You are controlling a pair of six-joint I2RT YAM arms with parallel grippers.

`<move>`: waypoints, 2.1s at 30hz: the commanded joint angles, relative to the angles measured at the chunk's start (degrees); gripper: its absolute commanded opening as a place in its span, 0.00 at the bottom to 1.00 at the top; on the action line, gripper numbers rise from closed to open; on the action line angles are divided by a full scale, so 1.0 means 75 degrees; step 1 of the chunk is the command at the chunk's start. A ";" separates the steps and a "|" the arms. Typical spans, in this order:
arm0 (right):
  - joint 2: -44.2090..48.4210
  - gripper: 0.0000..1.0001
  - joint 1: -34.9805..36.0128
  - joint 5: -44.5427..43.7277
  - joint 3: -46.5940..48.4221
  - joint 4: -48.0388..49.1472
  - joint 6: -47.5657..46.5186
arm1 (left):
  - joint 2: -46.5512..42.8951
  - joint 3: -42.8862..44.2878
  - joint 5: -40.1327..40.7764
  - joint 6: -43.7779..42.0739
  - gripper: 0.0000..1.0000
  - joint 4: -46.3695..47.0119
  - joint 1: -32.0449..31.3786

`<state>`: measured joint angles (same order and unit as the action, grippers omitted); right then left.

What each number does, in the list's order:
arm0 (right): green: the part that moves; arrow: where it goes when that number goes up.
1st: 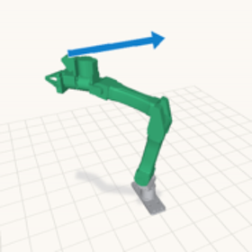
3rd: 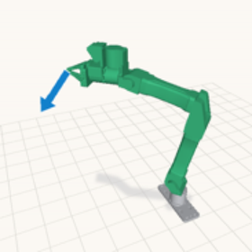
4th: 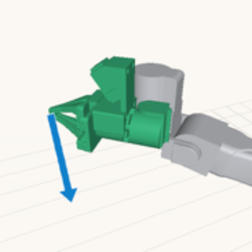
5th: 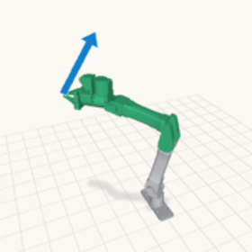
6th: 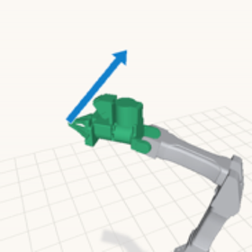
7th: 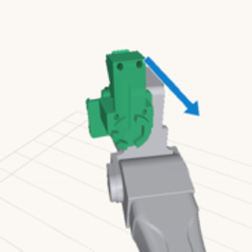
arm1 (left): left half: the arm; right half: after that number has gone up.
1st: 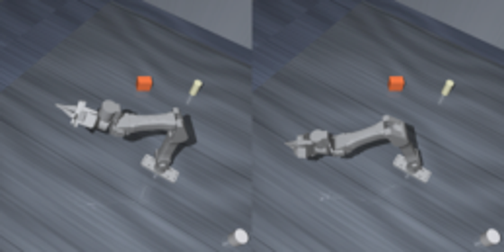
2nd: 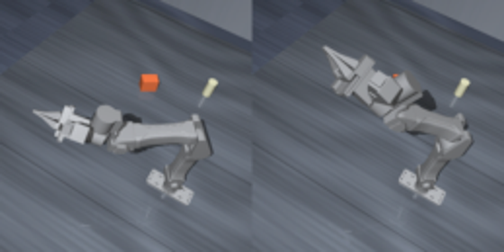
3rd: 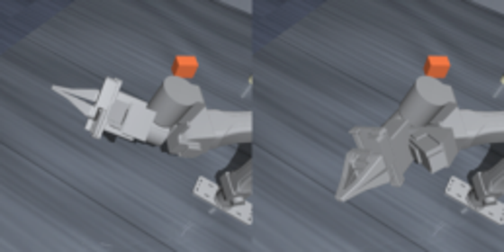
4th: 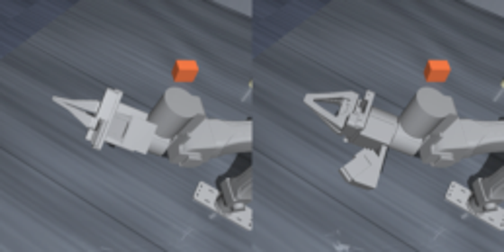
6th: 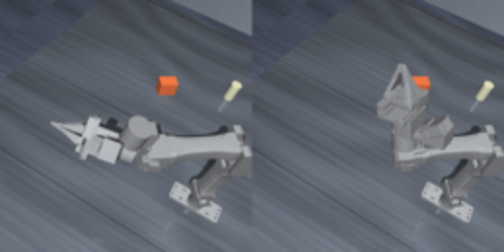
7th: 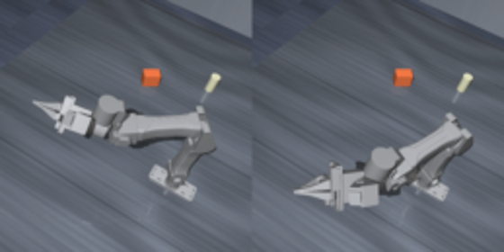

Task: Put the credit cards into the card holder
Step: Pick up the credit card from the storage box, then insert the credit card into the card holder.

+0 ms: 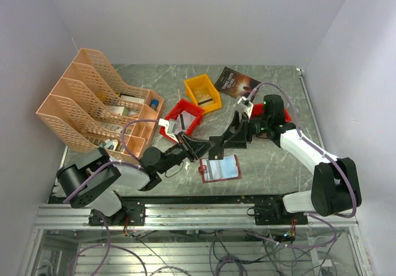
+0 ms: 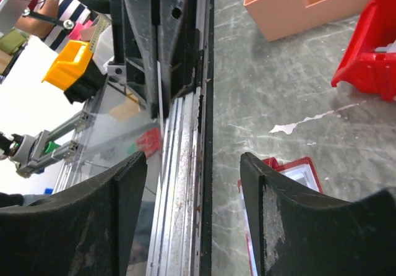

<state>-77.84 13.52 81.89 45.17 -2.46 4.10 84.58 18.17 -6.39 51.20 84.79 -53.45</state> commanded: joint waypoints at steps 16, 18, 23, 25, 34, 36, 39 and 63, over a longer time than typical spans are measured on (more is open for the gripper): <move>-0.0106 0.10 0.0408 0.0562 -0.0022 0.1085 0.1061 | 0.0412 0.0167 -0.0490 -0.0019 0.07 0.1463 0.0031; -0.0109 0.00 0.0444 0.0642 -0.0025 0.1019 0.0918 | 0.0440 0.0172 -0.0513 -0.0002 0.08 0.1447 0.0044; -0.0113 0.00 0.0414 0.0415 0.0050 0.0299 0.0064 | -0.0121 -0.0337 0.0219 -0.0006 0.44 0.0807 0.0117; -0.0041 0.00 0.0306 -0.0165 0.0140 -0.0676 -0.0912 | -0.0775 -0.0673 0.0579 -0.0217 0.55 0.0062 0.0170; -0.0144 0.00 -0.0063 -0.0996 0.0117 -0.2043 -0.1780 | -0.4147 -0.0508 0.0852 -0.0274 0.63 -0.6236 0.0184; -0.0082 0.00 -0.0074 -0.1128 -0.0102 -0.1832 -0.1389 | -0.4464 -0.0540 0.0640 -0.0070 0.63 -0.6603 0.0181; -0.0024 0.00 -0.0150 -0.1354 -0.0408 -0.1729 -0.1007 | -0.4719 -0.0575 0.0585 0.0202 0.63 -0.7173 0.0160; -0.2411 0.00 -0.1239 -0.1584 -0.0152 -0.2791 -0.1530 | -0.2401 0.0903 0.5492 0.1887 0.66 -0.9808 -0.2769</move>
<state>-95.85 5.63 70.28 42.70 -20.38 -5.17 63.77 21.23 26.61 63.70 15.92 -71.99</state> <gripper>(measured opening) 0.007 0.655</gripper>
